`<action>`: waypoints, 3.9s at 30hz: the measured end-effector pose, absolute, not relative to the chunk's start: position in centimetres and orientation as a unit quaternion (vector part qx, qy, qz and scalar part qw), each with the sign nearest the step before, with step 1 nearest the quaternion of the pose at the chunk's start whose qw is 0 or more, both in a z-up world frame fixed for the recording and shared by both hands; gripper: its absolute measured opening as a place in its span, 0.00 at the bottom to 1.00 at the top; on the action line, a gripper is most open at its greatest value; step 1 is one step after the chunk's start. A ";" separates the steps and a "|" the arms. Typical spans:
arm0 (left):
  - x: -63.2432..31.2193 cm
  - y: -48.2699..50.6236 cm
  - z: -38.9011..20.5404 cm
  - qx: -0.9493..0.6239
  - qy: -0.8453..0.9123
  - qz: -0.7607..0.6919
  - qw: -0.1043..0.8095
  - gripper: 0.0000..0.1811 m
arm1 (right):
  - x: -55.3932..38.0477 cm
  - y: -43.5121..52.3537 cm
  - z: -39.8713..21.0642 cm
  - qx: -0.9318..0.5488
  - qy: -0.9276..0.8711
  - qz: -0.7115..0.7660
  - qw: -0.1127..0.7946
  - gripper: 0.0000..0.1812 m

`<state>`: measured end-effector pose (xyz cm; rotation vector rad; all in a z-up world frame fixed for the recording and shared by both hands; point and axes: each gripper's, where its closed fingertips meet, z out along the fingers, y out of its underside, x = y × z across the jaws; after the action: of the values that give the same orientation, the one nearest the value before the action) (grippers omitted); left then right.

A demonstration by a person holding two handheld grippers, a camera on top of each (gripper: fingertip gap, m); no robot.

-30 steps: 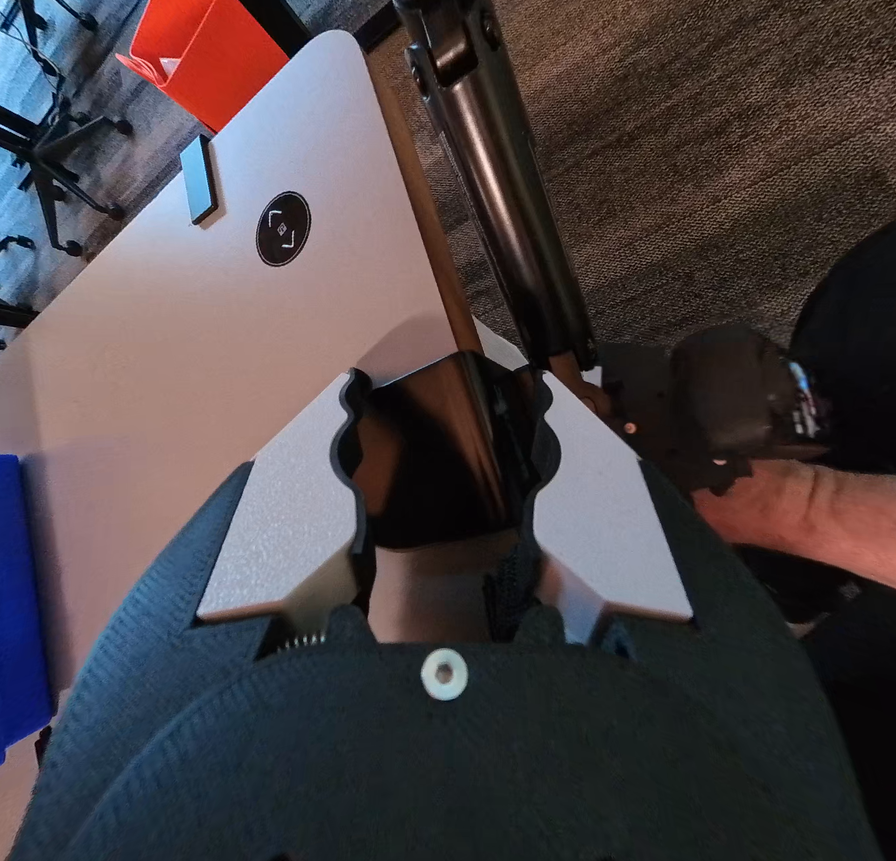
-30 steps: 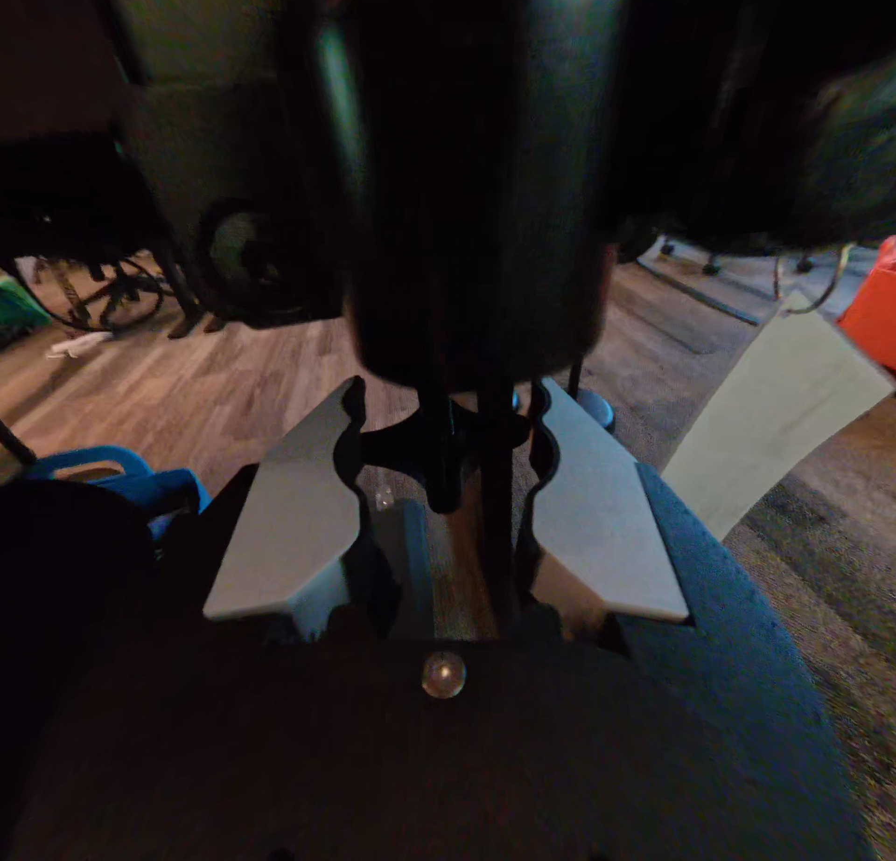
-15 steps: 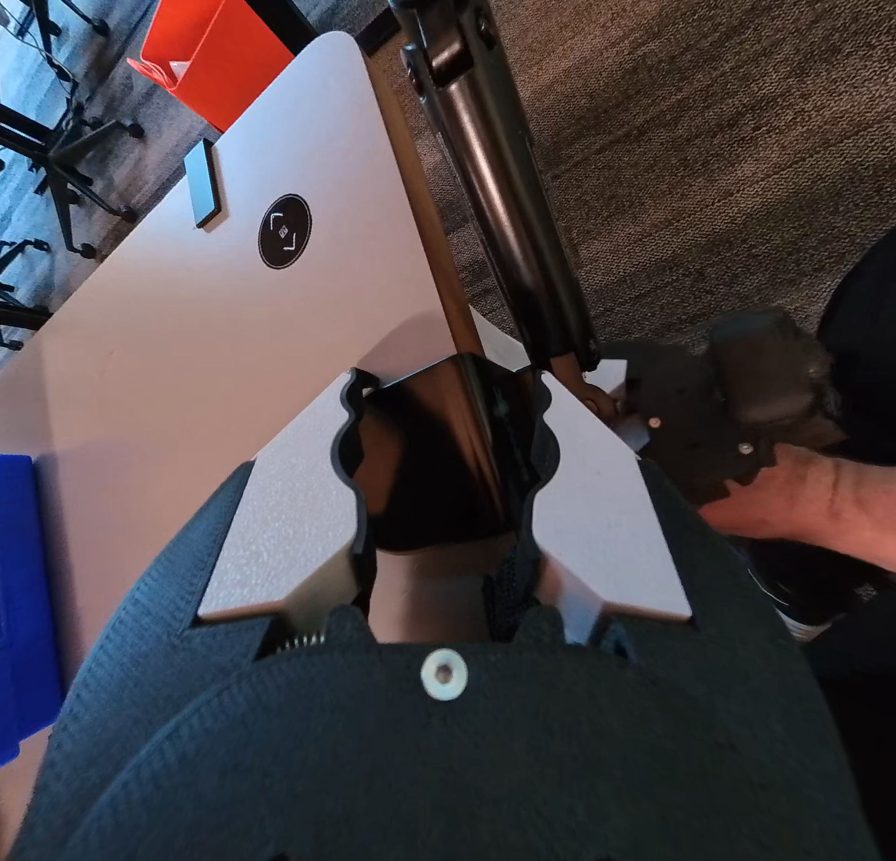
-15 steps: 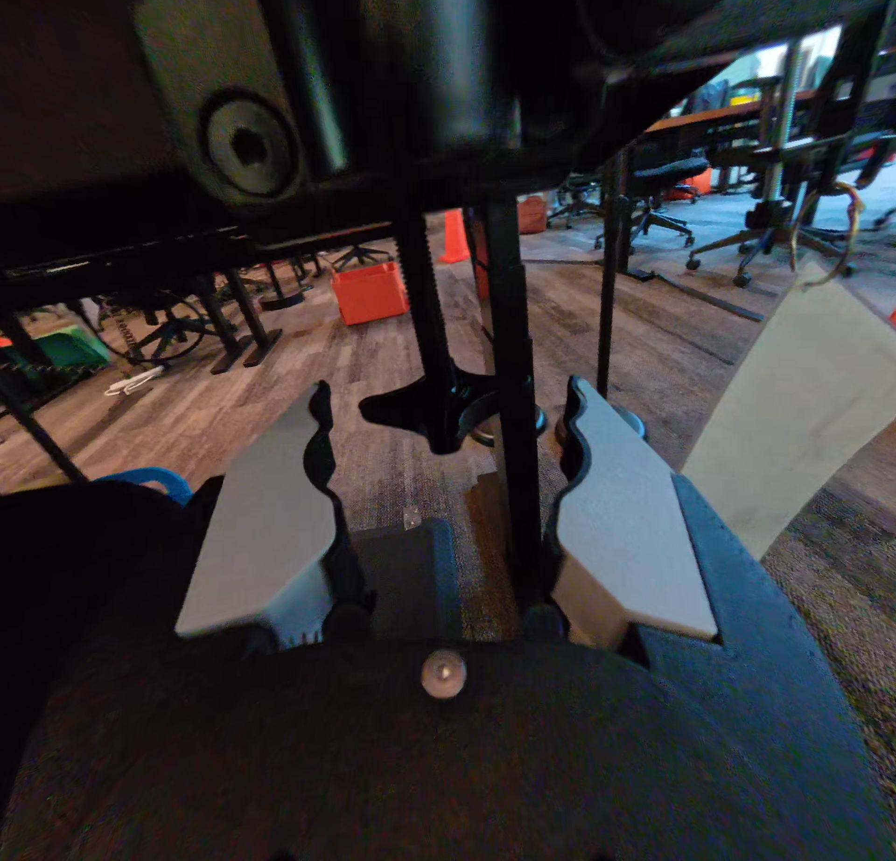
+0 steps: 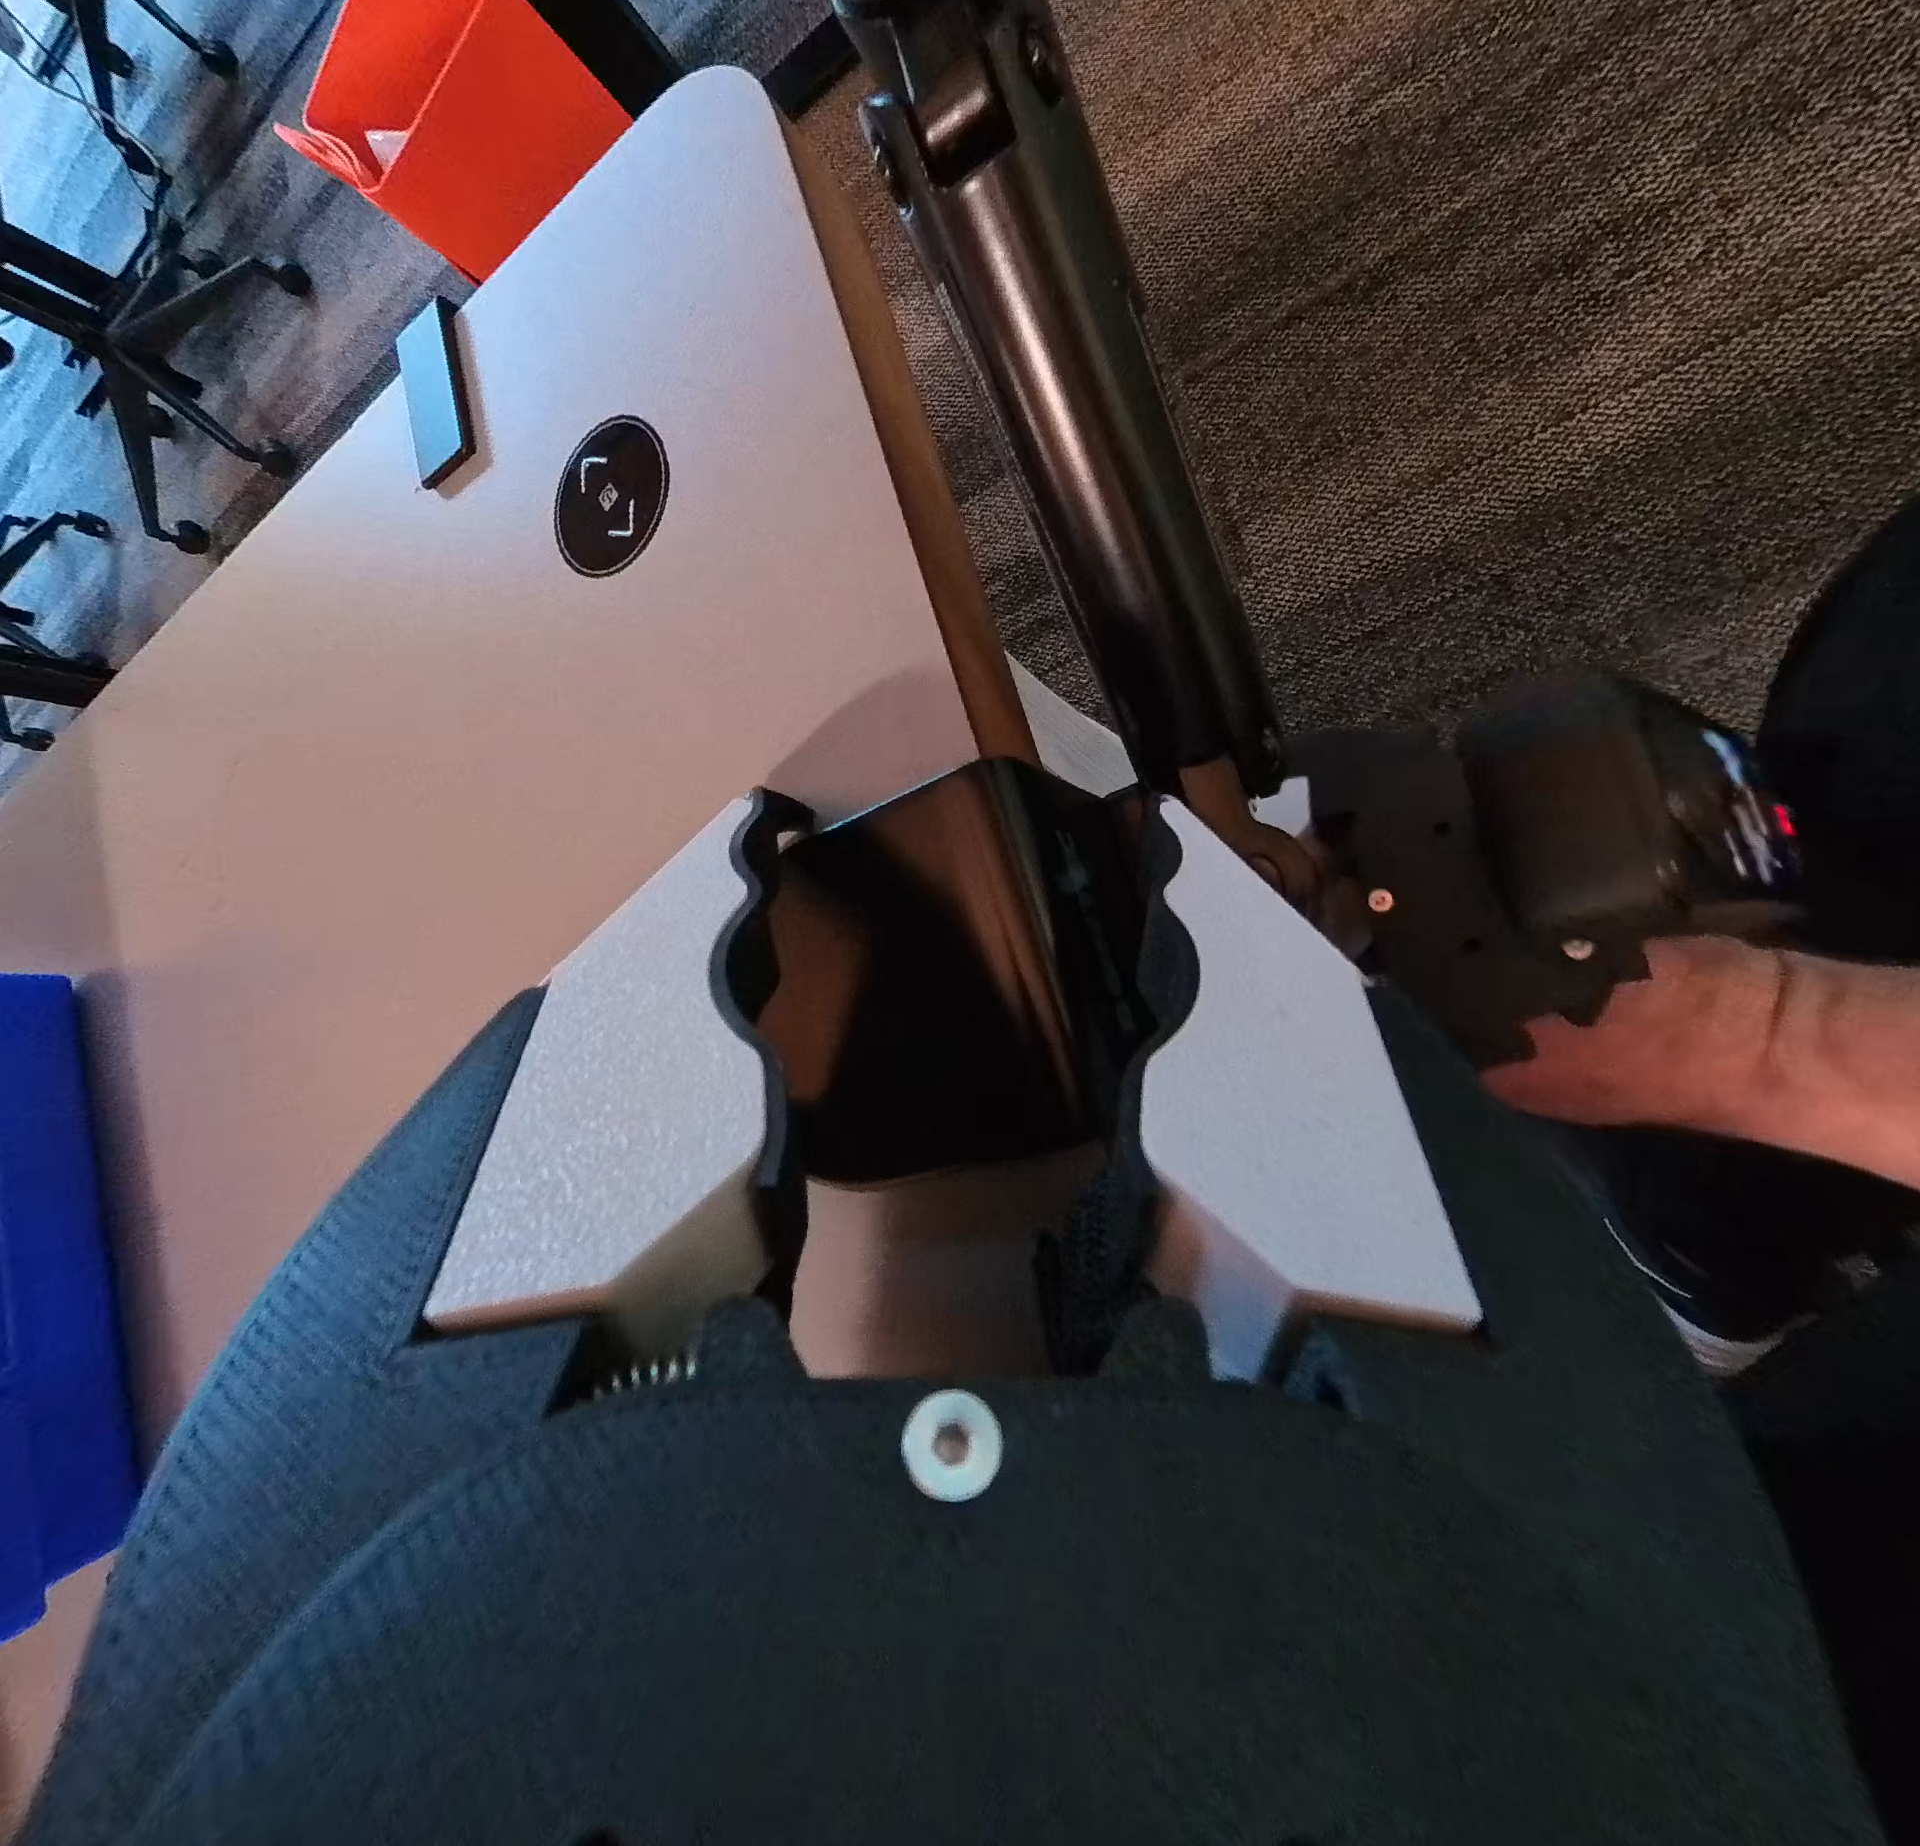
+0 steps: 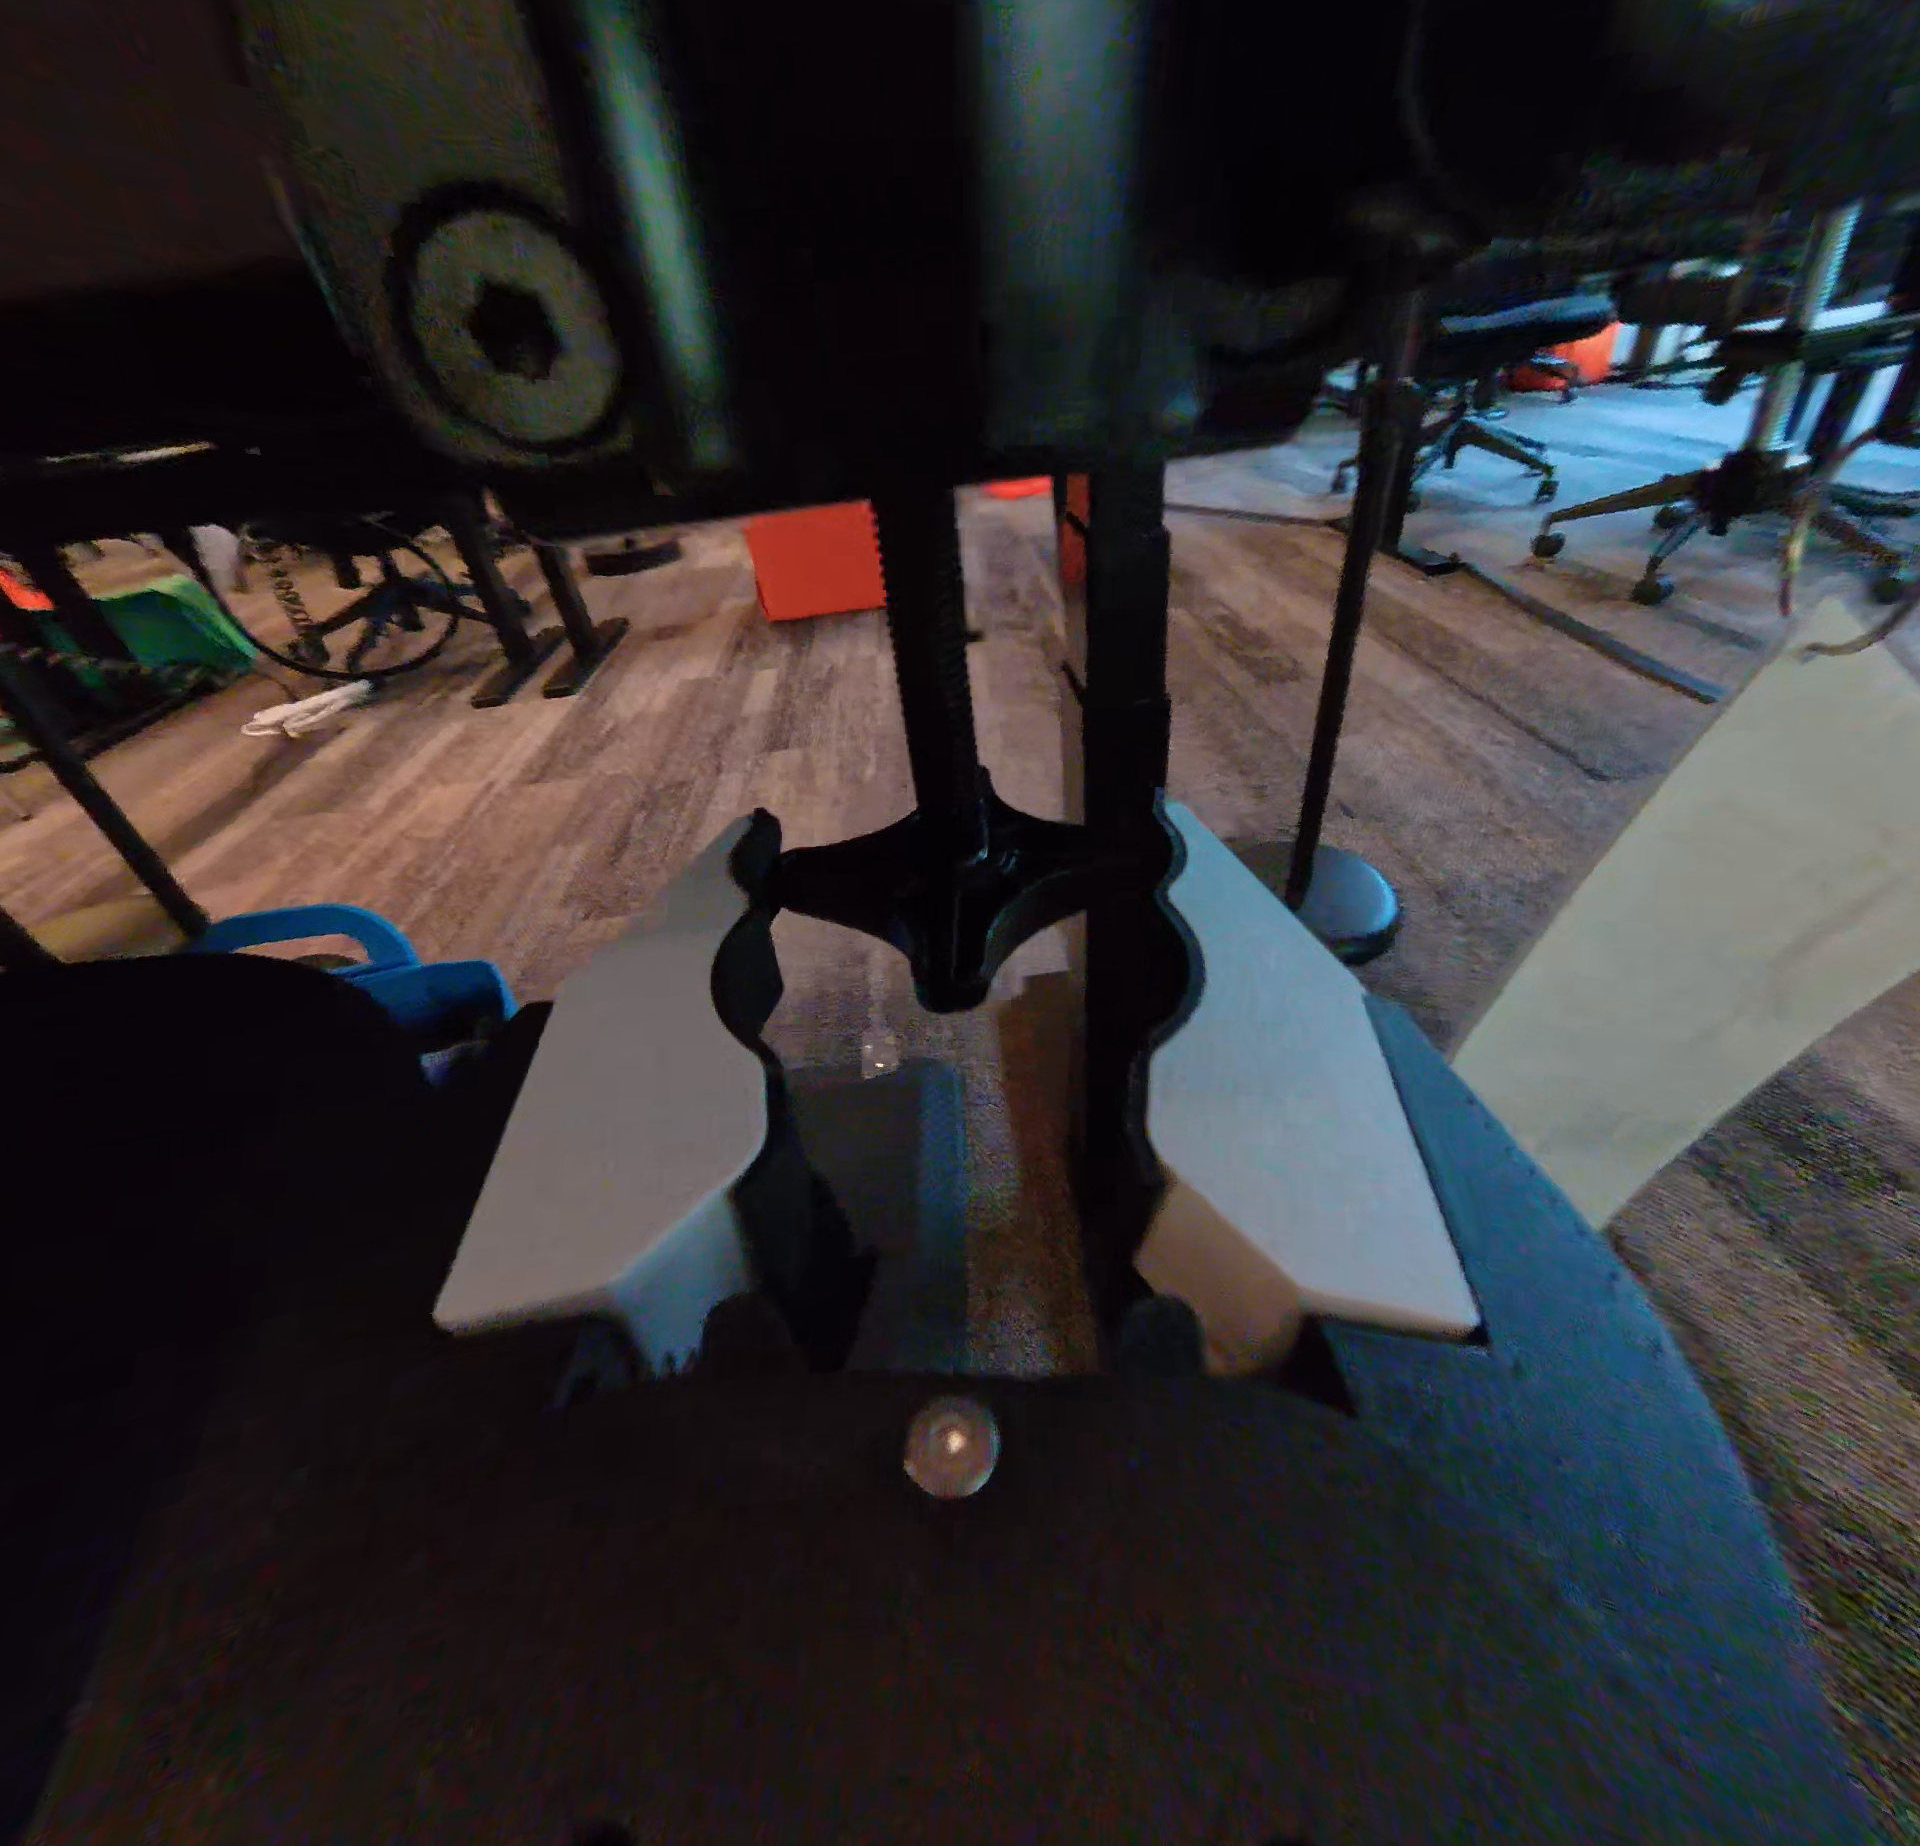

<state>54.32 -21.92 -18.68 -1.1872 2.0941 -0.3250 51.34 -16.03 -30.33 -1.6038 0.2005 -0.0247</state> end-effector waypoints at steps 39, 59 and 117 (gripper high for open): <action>54.4 -21.9 -18.7 -0.458 0.807 -0.121 0.354 0.38 | 50.8 -16.3 -30.5 -0.706 0.145 -0.010 0.693 0.33; 54.5 -21.7 -18.6 -0.464 0.802 -0.119 0.357 0.35 | 48.7 -16.3 -30.7 -0.719 0.051 0.207 0.662 0.24; 54.5 -21.9 -18.7 -0.455 0.808 -0.119 0.356 0.37 | 51.0 -15.9 -30.3 -0.709 0.073 -0.009 0.701 0.37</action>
<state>54.45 -21.92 -18.73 -1.1756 2.0861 -0.3069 50.99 -15.91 -30.30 -1.5782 0.1631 -0.0210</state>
